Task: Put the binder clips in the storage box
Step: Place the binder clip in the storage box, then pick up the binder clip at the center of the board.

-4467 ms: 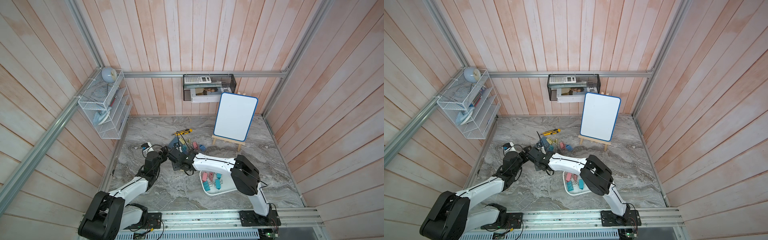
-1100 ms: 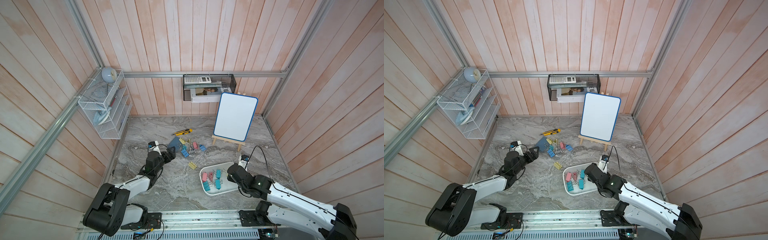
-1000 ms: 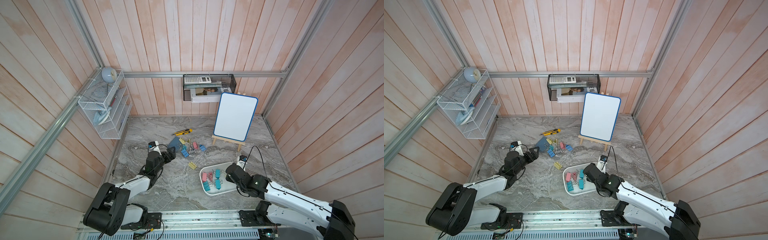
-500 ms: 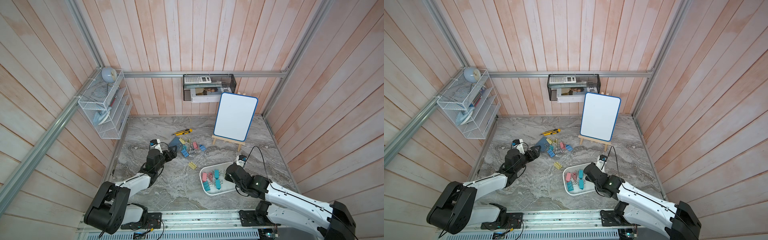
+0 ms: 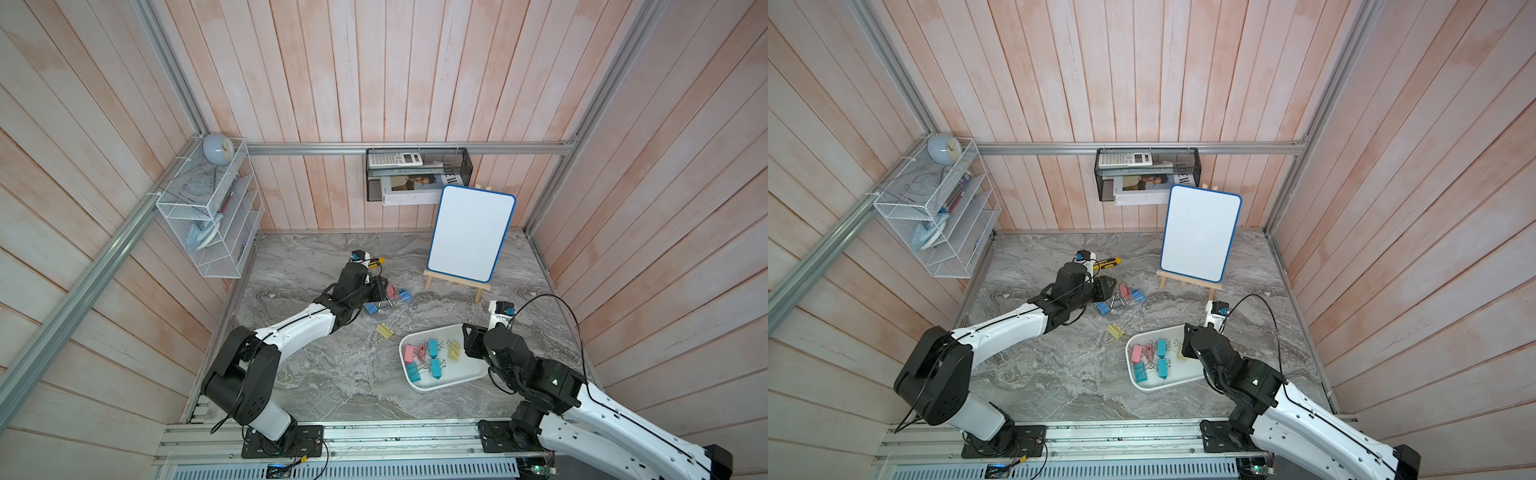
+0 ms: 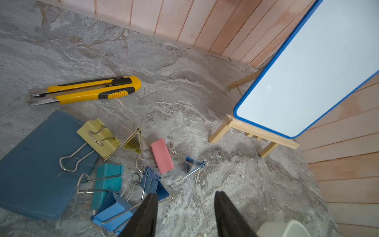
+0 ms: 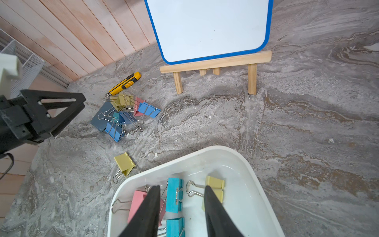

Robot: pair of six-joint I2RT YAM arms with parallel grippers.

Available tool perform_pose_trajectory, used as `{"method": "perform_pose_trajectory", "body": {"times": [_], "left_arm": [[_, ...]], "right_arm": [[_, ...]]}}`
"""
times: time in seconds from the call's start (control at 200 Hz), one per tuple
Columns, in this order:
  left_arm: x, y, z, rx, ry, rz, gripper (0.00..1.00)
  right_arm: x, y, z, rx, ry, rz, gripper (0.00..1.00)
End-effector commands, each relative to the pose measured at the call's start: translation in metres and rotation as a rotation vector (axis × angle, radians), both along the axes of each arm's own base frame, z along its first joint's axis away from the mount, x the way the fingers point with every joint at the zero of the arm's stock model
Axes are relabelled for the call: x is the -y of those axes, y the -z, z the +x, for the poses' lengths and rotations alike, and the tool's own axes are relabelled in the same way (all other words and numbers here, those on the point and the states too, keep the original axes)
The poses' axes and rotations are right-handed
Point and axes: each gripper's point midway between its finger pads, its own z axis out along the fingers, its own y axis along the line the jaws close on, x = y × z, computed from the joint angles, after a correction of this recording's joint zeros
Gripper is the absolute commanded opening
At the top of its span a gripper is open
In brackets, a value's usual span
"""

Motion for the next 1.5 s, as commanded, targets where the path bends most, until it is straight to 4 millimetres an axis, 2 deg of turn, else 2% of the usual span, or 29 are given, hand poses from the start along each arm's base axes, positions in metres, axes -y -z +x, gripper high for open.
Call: {"method": "perform_pose_trajectory", "body": {"times": [0.0,0.125,0.255,0.47,0.69,0.865,1.125,1.24,1.325,1.355,1.42,1.495], "left_arm": [[-0.028,0.034,0.003,-0.088,-0.114,0.134,0.45],[-0.024,0.054,0.008,-0.145,-0.094,0.185,0.38],[-0.003,0.062,0.002,-0.166,0.032,0.193,0.34],[-0.026,0.067,0.004,-0.115,0.056,0.491,0.37],[-0.006,0.076,0.005,-0.126,0.251,0.564,0.40],[-0.015,0.086,0.005,-0.131,0.309,0.679,0.41],[-0.011,0.092,0.002,-0.130,0.343,0.643,0.36],[-0.007,0.096,-0.004,-0.143,0.374,0.605,0.31],[-0.004,0.101,-0.009,-0.167,0.399,0.557,0.31],[-0.003,0.102,-0.010,-0.178,0.404,0.536,0.32],[-0.005,0.102,-0.011,-0.189,0.400,0.502,0.44],[-0.010,0.104,-0.010,-0.192,0.385,0.476,0.45]], "right_arm": [[-0.008,0.002,0.000,-0.018,-0.048,-0.023,0.40],[-0.015,0.011,0.000,-0.042,-0.070,-0.023,0.40],[-0.016,0.016,-0.001,-0.049,-0.074,-0.023,0.40],[-0.014,0.017,-0.003,-0.045,-0.069,-0.005,0.40],[-0.013,0.017,-0.003,-0.045,-0.064,0.006,0.41],[-0.014,0.017,-0.005,-0.057,-0.064,0.019,0.41],[-0.015,0.014,-0.004,-0.053,-0.063,0.028,0.41],[-0.016,0.015,-0.004,-0.056,-0.064,0.025,0.41],[-0.016,0.015,-0.004,-0.057,-0.064,0.029,0.41],[-0.017,0.015,-0.004,-0.058,-0.066,0.029,0.41],[-0.017,0.015,-0.004,-0.060,-0.069,0.028,0.41],[-0.017,0.013,-0.004,-0.059,-0.069,0.029,0.41]]}}
